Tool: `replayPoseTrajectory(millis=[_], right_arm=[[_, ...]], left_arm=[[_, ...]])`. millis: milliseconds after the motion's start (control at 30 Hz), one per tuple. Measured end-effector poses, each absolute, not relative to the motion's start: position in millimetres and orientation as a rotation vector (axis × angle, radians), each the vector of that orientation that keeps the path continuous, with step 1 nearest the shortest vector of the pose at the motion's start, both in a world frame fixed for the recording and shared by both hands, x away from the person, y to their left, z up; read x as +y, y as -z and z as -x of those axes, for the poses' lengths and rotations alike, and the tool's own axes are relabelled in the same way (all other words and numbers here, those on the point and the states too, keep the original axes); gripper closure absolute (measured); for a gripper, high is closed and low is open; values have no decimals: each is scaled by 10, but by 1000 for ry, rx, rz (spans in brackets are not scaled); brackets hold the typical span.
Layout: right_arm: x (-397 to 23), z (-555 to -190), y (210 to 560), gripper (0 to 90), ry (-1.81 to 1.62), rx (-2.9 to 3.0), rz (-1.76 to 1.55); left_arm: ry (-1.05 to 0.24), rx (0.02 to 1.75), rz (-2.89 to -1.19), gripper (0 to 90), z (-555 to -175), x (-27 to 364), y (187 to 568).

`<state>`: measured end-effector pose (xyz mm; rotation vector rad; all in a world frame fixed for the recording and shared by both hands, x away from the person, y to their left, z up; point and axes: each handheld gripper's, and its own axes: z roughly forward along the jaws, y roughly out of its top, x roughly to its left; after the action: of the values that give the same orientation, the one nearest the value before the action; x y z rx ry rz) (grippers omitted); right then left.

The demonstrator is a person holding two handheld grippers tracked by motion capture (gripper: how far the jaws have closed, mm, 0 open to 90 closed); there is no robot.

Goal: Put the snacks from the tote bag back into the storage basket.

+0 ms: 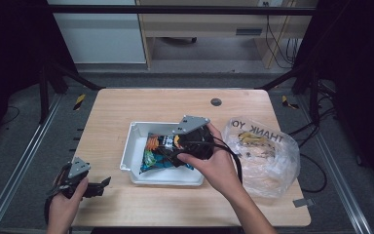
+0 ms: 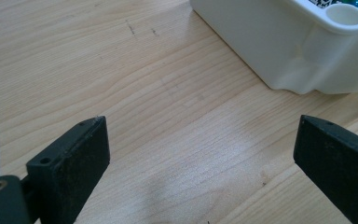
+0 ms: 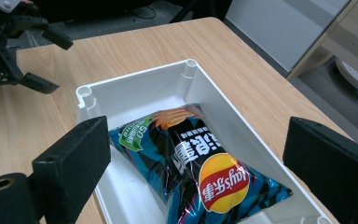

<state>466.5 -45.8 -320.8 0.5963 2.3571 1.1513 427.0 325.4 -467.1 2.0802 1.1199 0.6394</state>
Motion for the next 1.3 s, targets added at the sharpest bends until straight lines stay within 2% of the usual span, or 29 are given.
replayPoseTrajectory(millis=[800, 1300], right_arm=[[-656, -4563, 3167, 66, -1163, 2295, -677], [-925, -4428, 3121, 61, -1162, 2237, -726]], left_arm=[[-642, 1120, -2080, 31, -4265, 3265, 4669], [-642, 1119, -2079, 31, -4271, 3277, 4667]])
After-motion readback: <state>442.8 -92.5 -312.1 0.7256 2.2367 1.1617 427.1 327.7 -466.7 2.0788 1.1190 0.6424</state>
